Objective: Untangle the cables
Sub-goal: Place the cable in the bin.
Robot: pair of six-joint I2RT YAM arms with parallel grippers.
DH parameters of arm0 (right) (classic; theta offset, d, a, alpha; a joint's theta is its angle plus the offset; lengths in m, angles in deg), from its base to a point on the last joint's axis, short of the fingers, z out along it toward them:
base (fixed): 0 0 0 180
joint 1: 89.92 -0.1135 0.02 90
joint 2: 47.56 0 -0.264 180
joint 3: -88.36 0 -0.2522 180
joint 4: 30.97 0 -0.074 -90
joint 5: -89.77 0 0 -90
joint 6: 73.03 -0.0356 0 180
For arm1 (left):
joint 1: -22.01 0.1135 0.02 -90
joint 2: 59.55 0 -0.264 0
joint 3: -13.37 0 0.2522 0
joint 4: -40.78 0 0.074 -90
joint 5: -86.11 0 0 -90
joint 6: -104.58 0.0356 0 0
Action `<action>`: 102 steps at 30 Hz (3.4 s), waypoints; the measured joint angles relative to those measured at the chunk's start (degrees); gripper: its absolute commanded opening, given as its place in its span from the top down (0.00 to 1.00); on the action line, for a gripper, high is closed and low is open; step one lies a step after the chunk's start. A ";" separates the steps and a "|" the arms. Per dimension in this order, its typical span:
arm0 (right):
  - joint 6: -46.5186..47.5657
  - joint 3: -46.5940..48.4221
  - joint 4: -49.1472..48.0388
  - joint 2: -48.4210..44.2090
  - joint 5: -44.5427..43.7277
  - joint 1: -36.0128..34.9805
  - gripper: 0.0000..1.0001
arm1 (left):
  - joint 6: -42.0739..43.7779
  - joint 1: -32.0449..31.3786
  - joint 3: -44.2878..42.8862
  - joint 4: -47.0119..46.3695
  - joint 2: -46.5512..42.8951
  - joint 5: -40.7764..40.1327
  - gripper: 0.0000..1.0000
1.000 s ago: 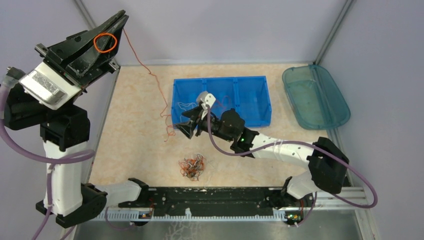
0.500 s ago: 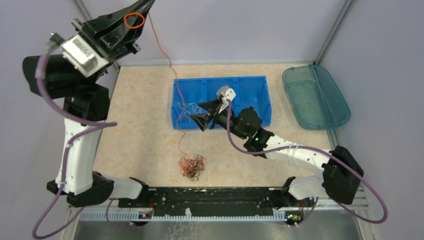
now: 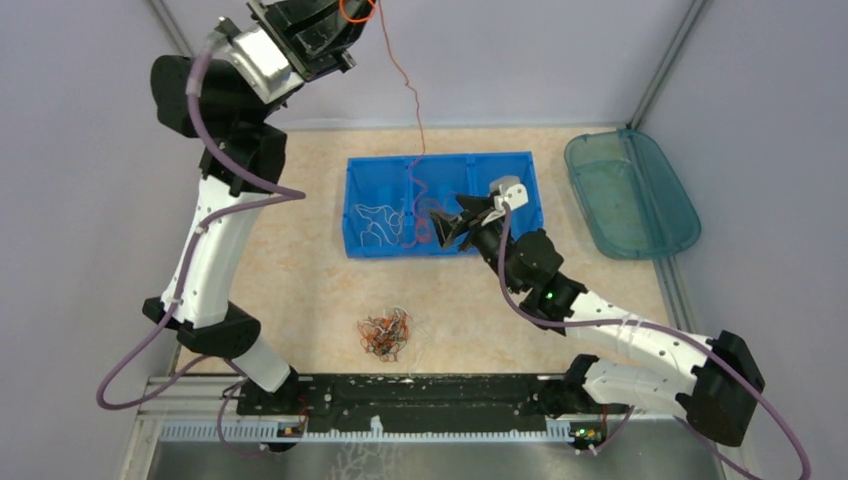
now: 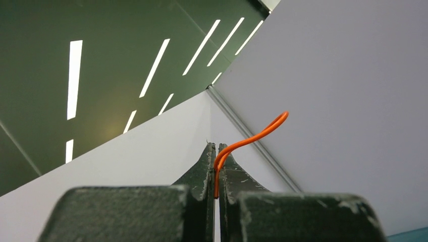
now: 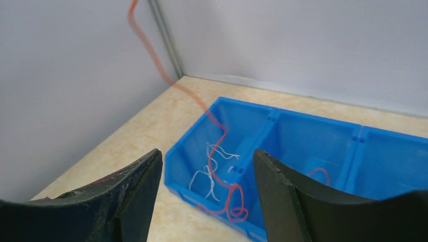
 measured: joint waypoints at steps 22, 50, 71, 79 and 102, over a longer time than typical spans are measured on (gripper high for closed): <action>-3.39 2.78 21.09 0.92 -7.78 7.39 0.27 | 13.49 -2.16 15.17 -8.11 9.94 -5.66 1.00; -13.49 4.13 35.43 -1.92 -10.27 9.79 0.28 | 9.05 0.92 43.67 21.44 -0.85 -13.64 1.00; -17.22 4.11 36.04 -2.60 -9.01 14.14 0.28 | 1.99 -1.25 37.31 34.71 16.81 -20.83 1.00; -17.40 4.09 34.97 -3.15 -8.04 15.74 0.28 | 7.28 -1.22 27.67 38.91 28.06 -26.62 0.96; -18.27 4.15 35.39 -3.56 -5.66 19.28 0.28 | 10.60 -1.25 30.69 40.33 24.98 -24.24 0.17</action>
